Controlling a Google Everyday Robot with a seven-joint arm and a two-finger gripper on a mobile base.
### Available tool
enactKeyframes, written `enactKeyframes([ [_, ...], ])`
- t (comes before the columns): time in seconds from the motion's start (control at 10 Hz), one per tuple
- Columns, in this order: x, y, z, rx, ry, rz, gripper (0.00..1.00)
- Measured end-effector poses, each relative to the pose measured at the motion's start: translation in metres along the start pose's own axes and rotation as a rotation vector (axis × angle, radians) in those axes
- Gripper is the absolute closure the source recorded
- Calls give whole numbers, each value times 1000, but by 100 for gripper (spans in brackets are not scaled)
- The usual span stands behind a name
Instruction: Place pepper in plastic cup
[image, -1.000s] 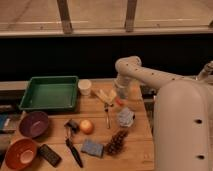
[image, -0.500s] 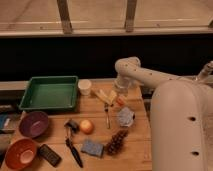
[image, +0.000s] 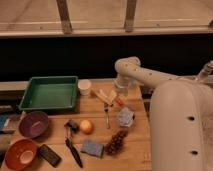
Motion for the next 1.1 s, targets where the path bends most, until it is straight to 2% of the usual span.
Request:
enactKeyframes([
  [0.5, -24, -16, 24, 12, 38, -23, 29],
  [0.7, -29, -23, 40, 8, 56, -18, 29],
  [1.1, -36, -32, 46, 15, 61, -9, 29],
])
